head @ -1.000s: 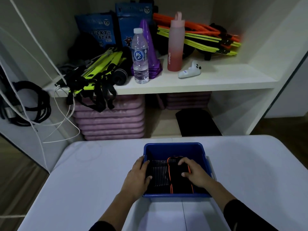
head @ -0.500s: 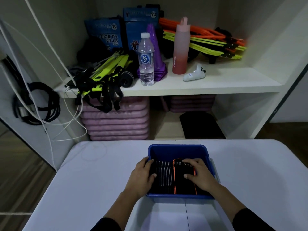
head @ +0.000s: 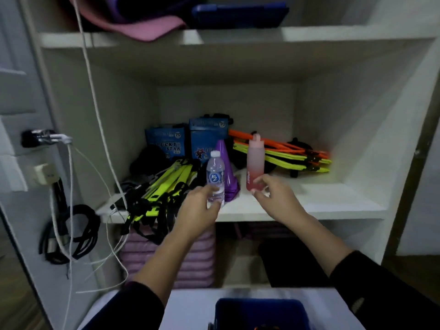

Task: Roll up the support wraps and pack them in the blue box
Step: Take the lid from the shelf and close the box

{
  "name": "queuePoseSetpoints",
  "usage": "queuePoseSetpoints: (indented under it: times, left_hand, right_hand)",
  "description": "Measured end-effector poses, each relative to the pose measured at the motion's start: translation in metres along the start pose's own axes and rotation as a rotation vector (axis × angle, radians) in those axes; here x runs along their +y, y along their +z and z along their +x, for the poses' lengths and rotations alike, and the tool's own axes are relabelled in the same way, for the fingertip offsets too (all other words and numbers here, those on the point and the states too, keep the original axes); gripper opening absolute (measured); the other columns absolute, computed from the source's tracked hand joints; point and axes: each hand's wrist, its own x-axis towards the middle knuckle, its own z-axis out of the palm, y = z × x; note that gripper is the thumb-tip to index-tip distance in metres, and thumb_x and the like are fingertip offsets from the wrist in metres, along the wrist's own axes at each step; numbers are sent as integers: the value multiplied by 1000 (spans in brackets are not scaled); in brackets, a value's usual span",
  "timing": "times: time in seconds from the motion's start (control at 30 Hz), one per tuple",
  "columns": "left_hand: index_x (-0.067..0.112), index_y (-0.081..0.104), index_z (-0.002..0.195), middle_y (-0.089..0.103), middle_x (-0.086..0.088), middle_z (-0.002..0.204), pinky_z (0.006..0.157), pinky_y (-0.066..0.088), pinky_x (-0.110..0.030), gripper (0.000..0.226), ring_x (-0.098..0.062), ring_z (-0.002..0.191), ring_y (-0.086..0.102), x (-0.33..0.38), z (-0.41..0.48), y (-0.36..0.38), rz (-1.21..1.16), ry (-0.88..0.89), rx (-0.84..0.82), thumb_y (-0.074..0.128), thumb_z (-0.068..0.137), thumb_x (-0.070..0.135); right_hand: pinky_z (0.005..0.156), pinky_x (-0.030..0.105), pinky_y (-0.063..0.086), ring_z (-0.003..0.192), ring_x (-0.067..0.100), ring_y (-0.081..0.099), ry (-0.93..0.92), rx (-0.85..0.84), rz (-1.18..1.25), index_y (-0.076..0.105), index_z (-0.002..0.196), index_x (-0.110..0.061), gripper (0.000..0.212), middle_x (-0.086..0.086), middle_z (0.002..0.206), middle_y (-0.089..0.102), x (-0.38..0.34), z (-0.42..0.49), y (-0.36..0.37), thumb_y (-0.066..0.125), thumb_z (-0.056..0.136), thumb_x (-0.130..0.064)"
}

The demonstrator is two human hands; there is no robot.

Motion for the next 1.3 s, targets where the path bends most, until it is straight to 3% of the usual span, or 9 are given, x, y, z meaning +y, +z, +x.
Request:
queuePoseSetpoints:
  times: [0.1,0.27,0.43,0.63,0.77,0.87,0.97,1.13,1.3]
  left_hand:
    - [20,57,121,60,-3,115,89,48,-33,33,-19,106,57,31,51,-43,32,63,89,55,89,27]
    - [19,56,122,60,-4,117,89,47,-33,34,-18,104,57,72,122,-105,20,145,225,55,90,31]
    - [19,44,133,49,-8,127,93,42,-32,45,-21,115,49,104,182,-145,2,228,388,55,90,31]
    - [35,22,145,30,-16,142,107,31,-42,59,-29,134,29,121,241,-165,33,197,424,47,92,41]
    - [38,21,144,29,-14,143,106,34,-45,55,-30,131,32,121,262,-161,114,179,389,40,94,47]
    - [36,31,139,36,-12,136,100,39,-44,48,-30,125,37,120,264,-157,89,193,432,39,94,46]
    - [30,46,129,45,-13,127,94,40,-39,38,-28,121,42,118,257,-150,56,216,502,42,94,45]
    - [23,65,103,55,-7,114,82,38,-25,27,-21,105,54,114,233,-140,-112,223,617,55,89,44]
    - [19,67,90,52,-8,116,79,36,-23,18,-13,100,48,113,198,-133,-244,60,656,65,84,36]
  right_hand:
    - [81,29,39,108,26,55,-75,93,-64,58,110,-11,25,10,114,59,-30,52,-38,58,88,-23]
    - [80,30,38,104,28,54,-144,362,-162,55,109,-10,28,12,111,56,-72,117,-104,57,89,-28]
    - [88,29,34,119,28,43,-152,578,-81,34,132,-14,51,13,132,37,-106,166,-161,53,91,-37]
    - [95,34,36,120,28,42,-175,470,-23,19,144,-35,61,13,135,32,-111,218,-190,44,91,-51]
    - [106,40,36,124,28,41,-211,374,-55,27,142,-37,55,13,138,33,-105,238,-183,42,91,-53]
    - [91,28,37,112,25,48,-261,390,-50,45,133,-28,44,11,126,46,-103,243,-177,46,93,-46]
    - [80,26,36,101,22,54,-296,488,14,61,111,-22,28,9,110,59,-101,242,-173,54,91,-39]
    - [79,30,45,95,25,58,-233,607,160,66,81,-26,13,9,101,65,-94,228,-160,67,81,-39]
    - [95,37,47,110,23,54,-173,549,204,59,113,-26,45,8,120,57,-92,186,-150,77,72,-34]
